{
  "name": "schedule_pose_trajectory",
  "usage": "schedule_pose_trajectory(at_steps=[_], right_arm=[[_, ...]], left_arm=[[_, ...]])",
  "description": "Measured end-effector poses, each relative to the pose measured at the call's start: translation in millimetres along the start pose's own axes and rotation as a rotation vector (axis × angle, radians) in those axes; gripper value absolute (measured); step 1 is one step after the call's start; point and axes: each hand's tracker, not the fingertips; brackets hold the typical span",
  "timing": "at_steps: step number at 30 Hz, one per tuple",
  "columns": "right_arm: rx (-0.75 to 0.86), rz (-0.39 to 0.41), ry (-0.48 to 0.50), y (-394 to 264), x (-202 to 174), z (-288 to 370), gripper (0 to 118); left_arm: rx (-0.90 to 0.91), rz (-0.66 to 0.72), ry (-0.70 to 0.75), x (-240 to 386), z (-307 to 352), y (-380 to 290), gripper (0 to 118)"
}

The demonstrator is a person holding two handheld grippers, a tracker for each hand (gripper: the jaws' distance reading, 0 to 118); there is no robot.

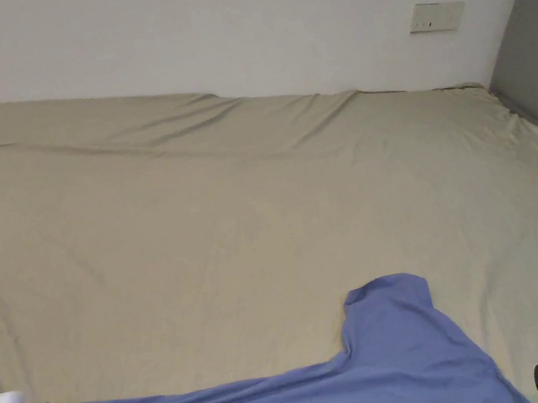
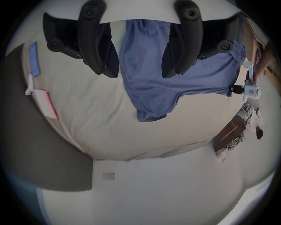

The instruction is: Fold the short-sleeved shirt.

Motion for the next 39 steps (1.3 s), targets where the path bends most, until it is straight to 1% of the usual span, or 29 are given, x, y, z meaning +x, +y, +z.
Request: schedule_pose_trajectory(at_steps=[1, 2, 3, 4, 5, 9, 10, 11, 12, 13, 14, 15, 16, 17, 19, 20, 22, 23, 24, 27, 30, 33, 35, 37, 39], right_arm=[[-0.038, -0.023, -0.006, 8.4, 0.9, -19.9, 75], [-0.057, -0.023, 0.008, 15.7, 1.9, -41.7, 75], [-0.051, -0.014, 0.008, 21.4, 2.3, -63.9, 75], [-0.067, -0.01, -0.002, 25.3, 3.4, -85.2, 75], [-0.107, -0.007, -0.02, 29.1, 2.3, -108.8, 75], [-0.253, 0.007, -0.031, 28.5, -8.9, -186.0, 75], [-0.287, 0.02, -0.042, 25.6, -11.9, -199.6, 73], [-0.335, 0.016, -0.073, 20.7, -15.3, -211.9, 67], [-0.305, 0.046, -0.152, 15.8, -22.7, -208.8, 66], [-0.239, 0.073, -0.144, 18.9, -31.2, -200.1, 60], [-0.289, 0.093, -0.146, 22.7, -36.0, -194.8, 13], [-0.328, 0.082, 0.012, 26.5, -33.9, -188.9, 9], [-0.357, 0.032, 0.103, 25.6, -33.1, -183.4, 9], [-0.345, 0.005, 0.096, 27.0, -31.5, -177.6, 9], [-0.283, 0.029, 0.029, 32.2, -26.9, -160.2, 9], [-0.248, -0.001, 0.03, 36.4, -18.2, -138.1, 9], [-0.223, -0.115, 0.092, 44.0, 0.3, -116.4, 9], [-0.206, -0.16, 0.105, 46.5, 8.4, -104.8, 9], [-0.19, -0.173, 0.109, 50.0, 17.2, -87.7, 9], [-0.164, -0.156, 0.106, 44.4, 26.9, -58.0, 9], [-0.136, -0.15, 0.113, 30.8, 24.0, -24.3, 9], [-0.101, -0.084, 0.115, 11.7, 12.6, 12.8, 9], [-0.092, -0.049, 0.121, -6.1, 6.9, 33.3, 9], [-0.088, -0.03, 0.101, -27.9, 1.0, 50.9, 9], [-0.099, -0.024, 0.109, -58.4, -0.1, 65.0, 9]], left_arm=[[0.002, 0.005, 0.033, -2.0, 6.4, 3.7, 4], [0.005, 0.008, 0.024, -2.5, 10.4, 4.3, 4], [0.003, 0.012, -0.011, -3.7, 13.5, 5.9, 4], [0.014, 0.02, -0.016, -4.2, 17.2, 6.4, 4], [0.019, 0.021, -0.026, 1.6, 23.0, 8.2, 4], [0.035, -0.019, -0.025, 4.8, 30.8, 10.5, 4], [0.033, -0.024, -0.024, 4.3, 31.4, 10.2, 4], [0.033, -0.028, -0.027, 3.3, 32.4, 9.4, 4], [0.032, -0.029, -0.028, 2.6, 33.3, 8.7, 4], [0.033, -0.028, -0.028, 4.9, 34.5, 10.0, 4], [0.035, -0.025, -0.031, 4.3, 36.2, 9.6, 4], [0.04, -0.025, -0.036, 3.9, 37.8, 9.0, 4], [0.045, -0.027, -0.038, 3.8, 39.6, 8.7, 4], [0.05, -0.029, -0.041, 3.2, 40.8, 10.7, 4], [0.059, -0.027, -0.052, 1.6, 48.5, 10.2, 4], [0.07, -0.02, -0.063, 0.1, 54.9, 9.3, 4], [0.094, -0.011, -0.096, -1.0, 68.3, 8.5, 4], [0.1, -0.01, -0.102, -3.3, 75.4, 7.4, 4], [0.102, -0.011, -0.104, -5.9, 82.1, 6.2, 4], [0.119, -0.002, -0.154, -14.2, 102.1, -0.4, 4], [0.122, 0.005, -0.167, -14.0, 125.0, -10.5, 4], [0.15, -0.024, -0.165, -16.3, 153.5, -27.7, 4], [0.165, -0.02, -0.18, -21.9, 171.5, -43.5, 4], [0.156, 0.006, -0.211, -28.1, 185.5, -63.0, 4], [0.143, 0.028, -0.226, -34.2, 194.7, -91.9, 4]])
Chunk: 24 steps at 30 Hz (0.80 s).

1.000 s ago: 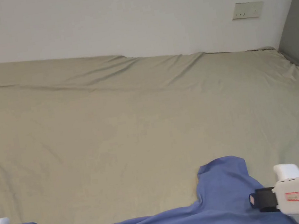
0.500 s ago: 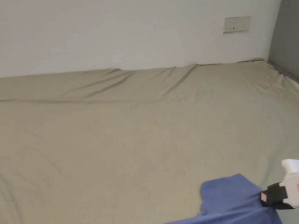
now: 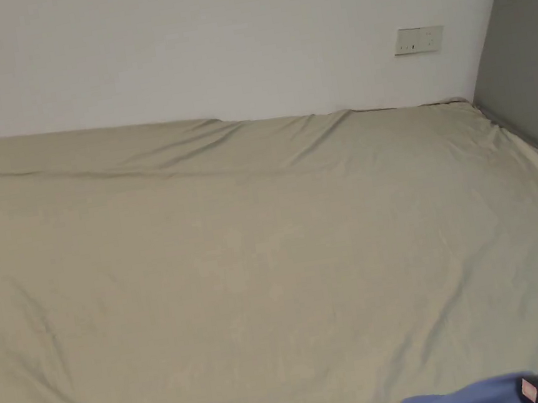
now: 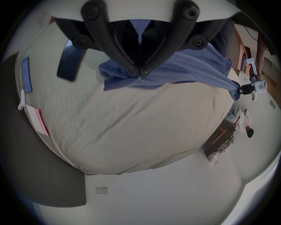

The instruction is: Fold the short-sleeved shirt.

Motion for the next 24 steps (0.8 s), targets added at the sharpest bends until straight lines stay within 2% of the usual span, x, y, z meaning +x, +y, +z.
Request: schedule_pose_trajectory(at_steps=[4, 9, 12, 13, 15, 18, 19, 21, 22, 23, 24], right_arm=[[-0.08, -0.032, -0.029, -64.7, 5.8, 2.5, 9], [-0.187, -0.188, -0.067, -128.8, 27.3, -16.6, 9], [-0.199, -0.175, -0.084, -153.2, 27.8, -31.4, 9], [-0.158, -0.172, -0.084, -155.7, 24.2, -31.8, 9], [-0.136, -0.176, -0.115, -152.6, 17.3, -30.9, 11], [-0.107, -0.159, -0.152, -158.7, 9.4, -31.2, 13], [-0.084, -0.142, -0.152, -161.5, 6.9, -27.8, 18], [-0.08, -0.112, -0.137, -163.3, -1.1, -15.3, 51], [-0.087, -0.094, -0.174, -160.3, -8.9, -4.8, 73], [-0.036, -0.079, -0.227, -158.2, -18.1, 10.7, 89], [0.09, -0.049, -0.24, -155.7, -28.4, 33.1, 89]], left_arm=[[-0.086, 0.067, 0.003, -11.4, 3.6, -56.0, 5], [-0.177, 0.155, 0.009, -26.2, -14.5, -110.3, 7], [-0.205, 0.207, 0.011, -36.5, -27.9, -131.3, 7], [-0.125, 0.252, -0.026, -39.0, -22.8, -133.3, 7], [-0.143, 0.328, -0.033, -54.2, -25.9, -132.5, 9], [-0.125, 0.311, -0.052, -55.9, -26.7, -134.4, 10], [-0.119, 0.313, -0.081, -56.9, -25.6, -134.1, 14], [-0.12, 0.357, -0.183, -61.6, -18.4, -128.5, 40], [-0.105, 0.376, -0.206, -56.0, -12.6, -127.3, 58], [-0.054, 0.382, -0.219, -56.3, -3.1, -124.4, 84], [0.037, 0.369, -0.226, -58.8, 10.0, -121.8, 103]])
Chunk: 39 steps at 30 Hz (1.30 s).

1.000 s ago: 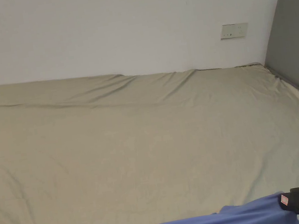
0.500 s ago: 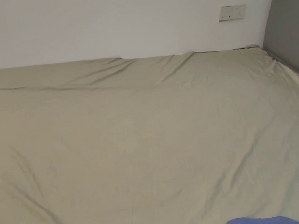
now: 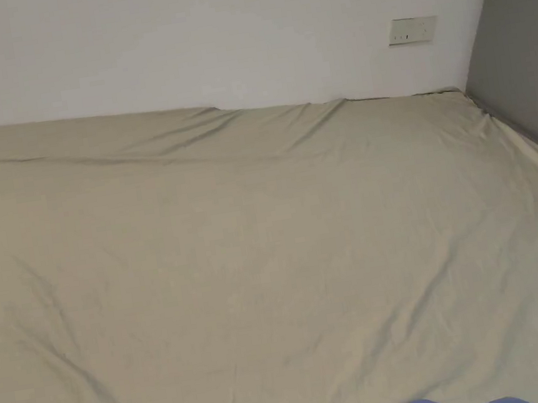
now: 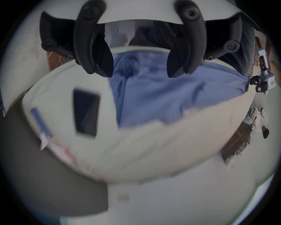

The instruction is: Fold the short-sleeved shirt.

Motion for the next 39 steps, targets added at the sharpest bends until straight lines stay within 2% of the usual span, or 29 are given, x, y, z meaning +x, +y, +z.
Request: schedule_pose_trajectory(at_steps=[1, 3, 6, 7, 9, 10, 11, 12, 13, 14, 16, 17, 18, 19, 20, 22, 23, 24, 25, 33, 39], right_arm=[[0.104, 0.013, 0.009, 7.0, -4.9, 21.8, 89], [0.266, 0.044, 0.012, 26.4, -17.2, 65.0, 89], [0.505, 0.071, -0.012, 50.5, -37.3, 119.7, 87], [0.562, 0.081, 0.008, 57.0, -42.7, 133.8, 78], [0.62, 0.1, 0.052, 72.0, -55.1, 154.3, 14], [0.64, 0.102, 0.016, 76.5, -61.0, 161.6, 10], [0.668, 0.095, 0.003, 79.3, -66.2, 169.5, 10], [0.659, 0.105, 0.041, 83.2, -69.1, 177.7, 10], [0.672, 0.114, 0.086, 86.4, -71.2, 182.3, 10], [0.697, 0.107, 0.114, 86.1, -73.8, 188.4, 10], [0.7, 0.085, 0.117, 87.0, -79.3, 196.4, 10], [0.69, 0.073, 0.134, 88.8, -80.3, 197.1, 10], [0.677, 0.06, 0.152, 89.0, -81.1, 196.7, 10], [0.675, 0.055, 0.158, 88.0, -81.0, 195.0, 10], [0.672, 0.052, 0.158, 86.7, -81.7, 193.1, 10], [0.645, 0.046, 0.135, 84.0, -79.8, 184.3, 10], [0.626, 0.041, 0.124, 82.7, -79.5, 180.7, 10], [0.611, 0.03, 0.121, 81.1, -78.9, 177.5, 10], [0.596, 0.016, 0.126, 79.7, -77.0, 173.5, 10], [0.542, 0.012, 0.114, 75.8, -78.2, 165.2, 10], [0.562, 0.016, 0.124, 81.9, -83.6, 170.8, 10]], left_arm=[[0.068, -0.009, -0.026, -0.3, 11.5, 4.0, 111], [0.155, 0.021, -0.097, -7.9, 30.2, 19.5, 111], [0.078, 0.109, -0.142, -22.7, 26.1, 42.2, 111], [0.041, 0.143, -0.14, -33.8, 18.2, 45.2, 111], [-0.034, 0.218, -0.19, -60.2, -4.8, 45.5, 110], [-0.095, 0.262, -0.204, -62.0, -16.8, 42.0, 110], [-0.149, 0.302, -0.191, -67.0, -30.6, 37.9, 110], [-0.207, 0.33, -0.202, -71.8, -44.9, 31.4, 109], [-0.232, 0.339, -0.246, -74.0, -53.7, 24.8, 104], [-0.156, 0.286, -0.362, -69.0, -55.2, 22.3, 102], [-0.217, 0.31, -0.389, -60.2, -75.3, 17.5, 102], [-0.242, 0.324, -0.418, -57.4, -85.1, 14.1, 96], [-0.245, 0.312, -0.429, -53.8, -83.1, 13.6, 80], [-0.264, 0.296, -0.431, -50.4, -87.8, 13.8, 36], [-0.292, 0.289, -0.381, -48.3, -94.9, 11.9, 9], [-0.356, 0.234, -0.191, -48.5, -110.3, 6.7, 8], [-0.318, 0.207, -0.29, -50.6, -100.2, 6.5, 8], [-0.304, 0.275, -0.382, -54.0, -96.3, 7.5, 8], [-0.306, 0.336, -0.38, -57.5, -94.4, 7.5, 8], [-0.238, 0.259, -0.336, -68.7, -54.4, 25.7, 8], [-0.133, 0.199, -0.263, -71.1, -18.4, 76.3, 8]])
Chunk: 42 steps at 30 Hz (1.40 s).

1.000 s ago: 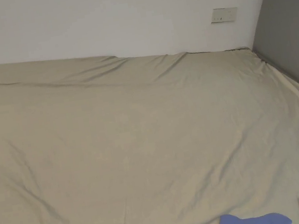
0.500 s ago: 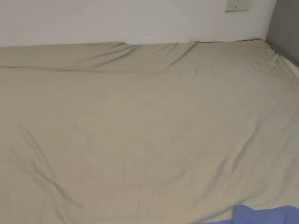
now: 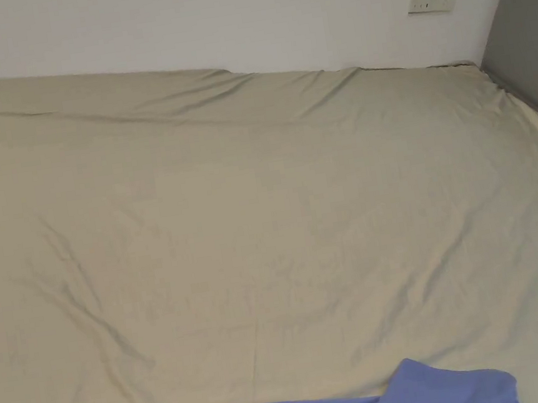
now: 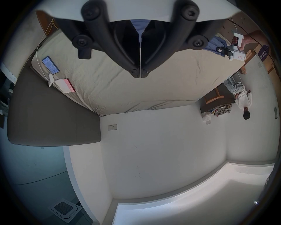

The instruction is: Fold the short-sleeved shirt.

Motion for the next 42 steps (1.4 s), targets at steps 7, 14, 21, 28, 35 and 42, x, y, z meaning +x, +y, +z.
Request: schedule_pose_trajectory(at_steps=[7, 14, 21, 28, 35, 42], right_arm=[[0.02, -0.022, 0.029, 1.6, -2.1, -1.3, 10], [0.046, 0.032, 0.056, 5.1, -14.5, -1.4, 10], [0.022, 0.079, 0.06, -4.2, -21.1, -2.9, 10], [-0.03, 0.071, 0.026, -13.8, -8.1, 3.9, 10], [-0.056, 0.024, -0.001, -19.7, 6.4, 8.5, 10], [-0.076, 0.008, -0.016, -28.9, 15.7, 1.4, 10]], left_arm=[[0.198, -0.072, 0.201, 53.7, 83.6, 57.5, 8], [0.088, -0.298, 0.454, 154.3, 52.2, 60.2, 8], [-0.144, -0.532, 0.611, 166.2, -69.8, 13.5, 8], [-0.321, -0.504, 0.591, 114.1, -158.6, -29.3, 10], [-0.303, -0.398, 0.415, 98.1, -169.0, -39.1, 99], [-0.022, -0.506, 0.509, 149.7, -107.9, -27.3, 85]])
